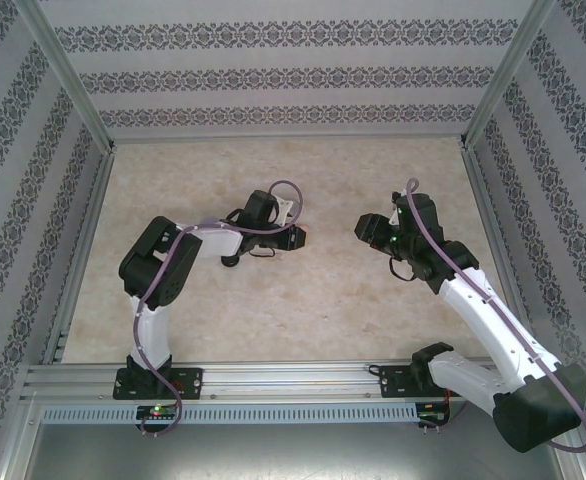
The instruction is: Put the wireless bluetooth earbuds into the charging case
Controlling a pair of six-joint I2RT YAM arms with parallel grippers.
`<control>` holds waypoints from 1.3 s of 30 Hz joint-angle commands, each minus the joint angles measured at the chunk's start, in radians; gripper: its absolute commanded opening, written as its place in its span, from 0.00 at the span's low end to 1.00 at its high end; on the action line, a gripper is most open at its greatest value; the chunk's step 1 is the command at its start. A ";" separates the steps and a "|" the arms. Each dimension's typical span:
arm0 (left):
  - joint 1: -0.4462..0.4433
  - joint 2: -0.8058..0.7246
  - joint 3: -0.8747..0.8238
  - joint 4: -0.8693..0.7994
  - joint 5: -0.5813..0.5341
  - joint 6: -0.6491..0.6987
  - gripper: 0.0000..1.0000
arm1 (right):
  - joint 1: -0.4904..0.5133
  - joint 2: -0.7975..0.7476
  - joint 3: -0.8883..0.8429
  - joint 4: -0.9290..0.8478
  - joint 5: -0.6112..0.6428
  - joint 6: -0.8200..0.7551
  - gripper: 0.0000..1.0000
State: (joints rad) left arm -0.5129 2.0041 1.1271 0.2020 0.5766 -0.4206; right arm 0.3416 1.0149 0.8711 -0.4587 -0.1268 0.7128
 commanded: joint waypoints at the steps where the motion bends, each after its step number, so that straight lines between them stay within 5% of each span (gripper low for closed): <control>1: 0.018 0.028 0.033 -0.053 0.005 -0.047 0.07 | -0.015 -0.014 -0.002 0.017 0.016 0.012 0.49; 10: 0.034 0.070 0.092 -0.198 -0.054 -0.027 0.33 | -0.030 -0.011 0.015 0.016 0.012 0.008 0.53; 23: 0.061 0.082 0.159 -0.359 -0.155 0.009 0.57 | -0.051 -0.019 0.063 -0.020 0.027 -0.013 0.65; 27: 0.074 0.063 0.174 -0.416 -0.210 0.022 0.70 | -0.058 -0.025 0.080 -0.036 0.038 -0.026 0.73; 29: 0.079 0.049 0.190 -0.465 -0.244 0.042 0.97 | -0.061 -0.029 0.089 -0.046 0.049 -0.032 0.80; 30: 0.079 0.040 0.196 -0.487 -0.265 0.054 1.00 | -0.063 -0.030 0.093 -0.050 0.052 -0.034 0.83; 33: 0.089 -0.006 0.213 -0.538 -0.314 0.087 1.00 | -0.074 -0.035 0.105 -0.063 0.071 -0.043 0.98; 39: 0.103 -0.259 0.129 -0.477 -0.433 0.156 1.00 | -0.102 -0.035 0.161 -0.092 0.244 -0.132 0.98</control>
State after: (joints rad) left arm -0.4164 1.8950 1.2823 -0.2634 0.2535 -0.3332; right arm 0.2508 0.9951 0.9855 -0.5262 -0.0208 0.6472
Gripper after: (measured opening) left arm 0.994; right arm 0.982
